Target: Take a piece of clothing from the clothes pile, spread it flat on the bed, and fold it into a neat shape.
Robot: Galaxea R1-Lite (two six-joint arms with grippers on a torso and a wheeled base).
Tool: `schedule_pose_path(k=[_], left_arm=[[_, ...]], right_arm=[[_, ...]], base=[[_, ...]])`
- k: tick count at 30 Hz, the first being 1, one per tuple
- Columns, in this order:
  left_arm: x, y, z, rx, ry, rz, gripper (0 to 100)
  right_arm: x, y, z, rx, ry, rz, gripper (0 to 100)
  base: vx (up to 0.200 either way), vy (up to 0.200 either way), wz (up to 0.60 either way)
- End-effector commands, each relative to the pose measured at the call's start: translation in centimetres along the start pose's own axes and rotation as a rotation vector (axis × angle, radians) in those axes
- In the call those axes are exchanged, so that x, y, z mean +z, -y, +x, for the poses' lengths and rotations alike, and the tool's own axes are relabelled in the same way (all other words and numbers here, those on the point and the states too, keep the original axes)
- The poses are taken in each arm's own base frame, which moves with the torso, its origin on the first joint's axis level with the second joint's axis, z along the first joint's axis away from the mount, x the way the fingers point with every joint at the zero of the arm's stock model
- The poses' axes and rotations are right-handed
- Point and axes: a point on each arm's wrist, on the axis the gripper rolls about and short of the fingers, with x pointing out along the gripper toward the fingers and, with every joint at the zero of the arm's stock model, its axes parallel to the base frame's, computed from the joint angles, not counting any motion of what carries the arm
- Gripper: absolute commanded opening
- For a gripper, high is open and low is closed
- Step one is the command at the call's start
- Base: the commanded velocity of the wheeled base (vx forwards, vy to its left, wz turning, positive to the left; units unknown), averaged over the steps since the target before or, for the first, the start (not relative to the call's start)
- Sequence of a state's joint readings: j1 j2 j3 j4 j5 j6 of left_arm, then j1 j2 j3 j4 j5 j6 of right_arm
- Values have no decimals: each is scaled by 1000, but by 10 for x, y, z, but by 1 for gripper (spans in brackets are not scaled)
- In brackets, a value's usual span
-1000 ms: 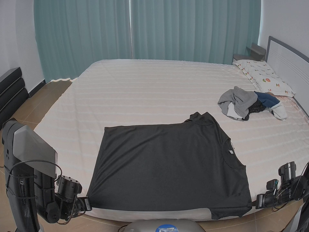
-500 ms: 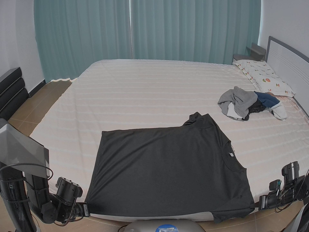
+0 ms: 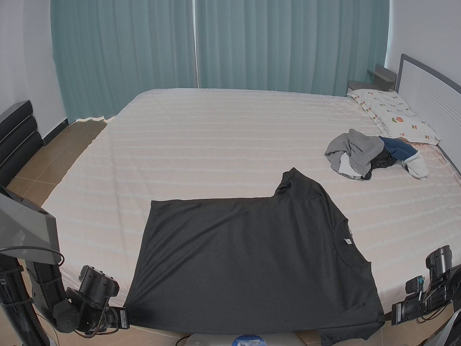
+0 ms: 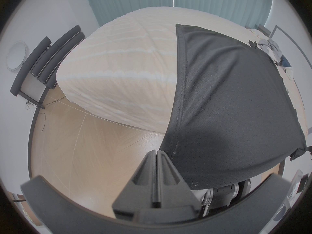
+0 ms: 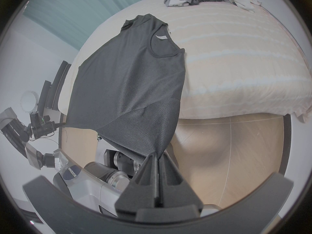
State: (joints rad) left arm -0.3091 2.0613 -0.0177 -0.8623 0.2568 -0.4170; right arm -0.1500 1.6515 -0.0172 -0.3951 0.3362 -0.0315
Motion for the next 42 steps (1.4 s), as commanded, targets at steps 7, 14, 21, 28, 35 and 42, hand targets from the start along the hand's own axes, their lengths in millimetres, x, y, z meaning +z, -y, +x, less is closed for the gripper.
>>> schedule_pose_path(k=[7, 14, 21, 28, 35, 42], left_arm=[[0, -2, -7, -10, 22, 0, 0], [35, 0, -9, -118, 301, -173, 0], [53, 1, -9, -174, 421, -279, 0], [56, 1, -8, -177, 434, -289, 0], [67, 1, -7, -192, 470, -341, 0], [68, 0, -14, -202, 494, -348, 0]], right_arm=[[0, 0, -7, -2, 55, -4, 0], [25, 0, -11, -4, 143, 4, 0], [53, -2, -18, 5, 246, 78, 0], [66, -4, -25, 10, 314, 68, 0], [74, -6, -26, 24, 372, 64, 0], [78, -8, -28, 29, 400, 50, 0]], base=[[0, 0, 0], [0, 0, 0], [0, 0, 0], [0, 0, 0], [0, 0, 0], [0, 0, 0]])
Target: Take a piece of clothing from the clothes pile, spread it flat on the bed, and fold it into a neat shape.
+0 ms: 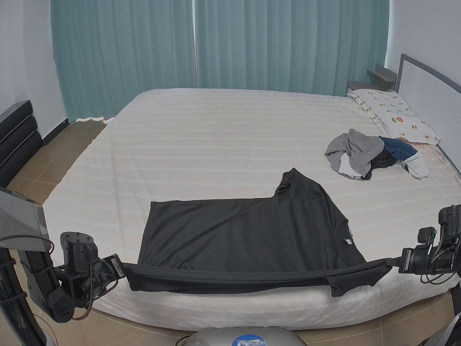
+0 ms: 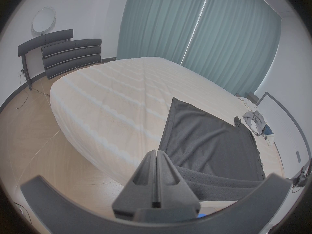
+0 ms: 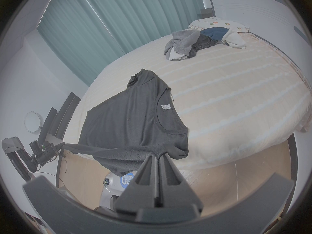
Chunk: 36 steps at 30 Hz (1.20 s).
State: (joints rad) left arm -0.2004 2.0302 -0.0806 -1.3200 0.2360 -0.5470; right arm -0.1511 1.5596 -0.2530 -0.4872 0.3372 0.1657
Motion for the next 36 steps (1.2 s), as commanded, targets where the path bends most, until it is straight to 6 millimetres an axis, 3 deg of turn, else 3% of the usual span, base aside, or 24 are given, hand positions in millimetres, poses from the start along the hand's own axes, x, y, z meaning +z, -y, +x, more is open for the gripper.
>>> schedule_pose_path(k=[1, 18, 36], left_arm=[[4, 1, -6, -12, 23, -3, 0], [7, 3, -7, -65, 14, -13, 0], [20, 11, 25, -85, 49, -138, 0]], right_arm=[[1, -1, 0, 5, 4, -7, 0], [3, -5, 1, 18, 18, -28, 0], [25, -5, 15, 23, 48, -38, 0]], base=[[0, 0, 0], [0, 0, 0], [0, 0, 0]])
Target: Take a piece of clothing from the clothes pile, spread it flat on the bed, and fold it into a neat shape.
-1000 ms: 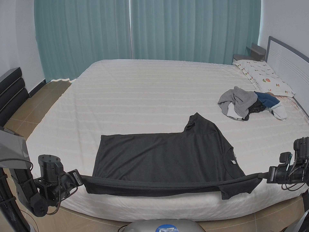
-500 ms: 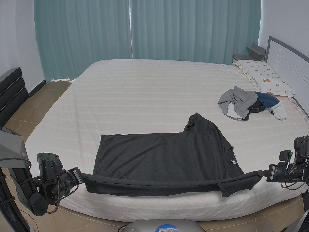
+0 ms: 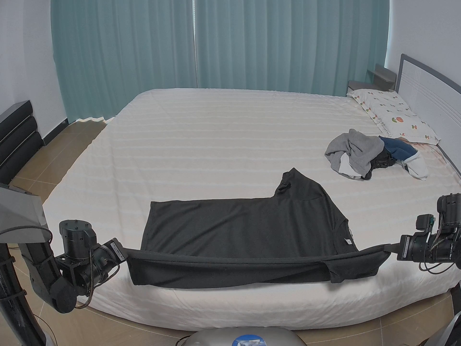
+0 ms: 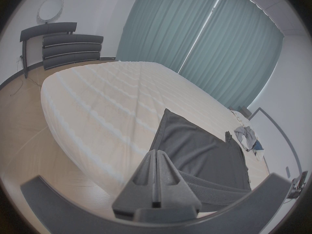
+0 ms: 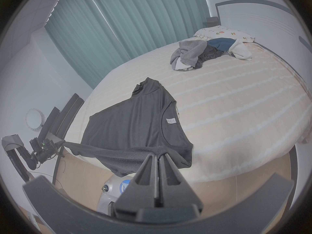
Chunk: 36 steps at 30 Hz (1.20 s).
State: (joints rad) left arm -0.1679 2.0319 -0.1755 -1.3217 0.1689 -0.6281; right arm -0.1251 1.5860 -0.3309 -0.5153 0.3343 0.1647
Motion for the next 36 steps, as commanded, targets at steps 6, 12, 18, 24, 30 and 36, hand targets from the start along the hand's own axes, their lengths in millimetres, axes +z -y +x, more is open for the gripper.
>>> schedule_pose_path(k=[6, 12, 18, 24, 30, 36], left_arm=[[8, 9, 18, -33, 40, -83, 0], [11, 8, 2, -39, 51, -63, 0], [13, 3, -19, -32, 60, 53, 0], [19, -3, -29, -18, 88, 105, 0], [12, -7, -33, -3, 51, 142, 0], [6, -9, -23, 12, 21, 143, 0]], right_arm=[[4, 5, 14, -24, -28, 12, 0], [-3, 1, 1, -18, -11, 5, 0], [-20, -6, -21, -3, 2, -11, 0], [-33, -7, -24, 7, -28, -19, 0], [-31, -8, -21, 10, -28, -20, 0], [-20, -7, -12, 6, -24, -21, 0]], base=[[0, 0, 0], [0, 0, 0], [0, 0, 0], [0, 0, 0], [0, 0, 0], [0, 0, 0]])
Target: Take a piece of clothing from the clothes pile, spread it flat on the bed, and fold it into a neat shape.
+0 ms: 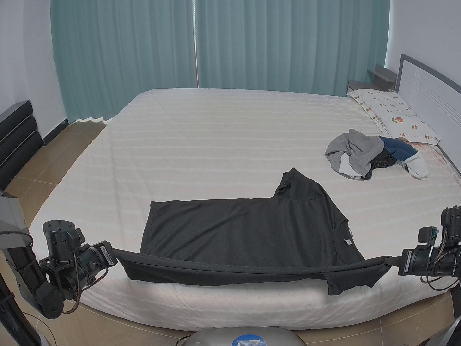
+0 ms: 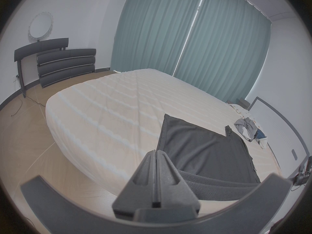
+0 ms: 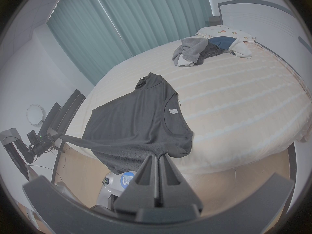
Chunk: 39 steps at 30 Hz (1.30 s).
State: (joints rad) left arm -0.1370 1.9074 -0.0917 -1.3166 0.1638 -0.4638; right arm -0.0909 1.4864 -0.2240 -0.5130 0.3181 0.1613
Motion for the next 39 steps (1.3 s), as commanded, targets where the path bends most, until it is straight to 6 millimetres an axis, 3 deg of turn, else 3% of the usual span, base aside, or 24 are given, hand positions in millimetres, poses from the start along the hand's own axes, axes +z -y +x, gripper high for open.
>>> schedule_pose_path(k=[1, 12, 17, 23, 28, 32, 39], left_arm=[[-4, 0, 8, 8, -21, -1, 0], [-1, 7, 39, 3, -3, -106, 0], [-6, 9, 64, 10, -16, -107, 0], [-11, 9, 81, 17, -25, -105, 0], [-13, 9, 88, 22, -27, -111, 0], [-19, 9, 102, 30, -35, -114, 0], [-21, 12, 123, 22, -20, -161, 0]], right_arm=[[8, 2, 9, -1, -11, 5, 0], [32, 8, 49, 0, -52, 15, 0], [39, 8, 68, 8, -74, 12, 0], [48, 5, 85, 20, -79, 47, 0], [50, 6, 98, 20, -93, 45, 0], [50, 12, 121, -32, -118, 53, 0], [52, 16, 143, -17, -39, 83, 0]], base=[[0, 0, 0], [0, 0, 0], [0, 0, 0], [0, 0, 0], [0, 0, 0], [0, 0, 0], [0, 0, 0]])
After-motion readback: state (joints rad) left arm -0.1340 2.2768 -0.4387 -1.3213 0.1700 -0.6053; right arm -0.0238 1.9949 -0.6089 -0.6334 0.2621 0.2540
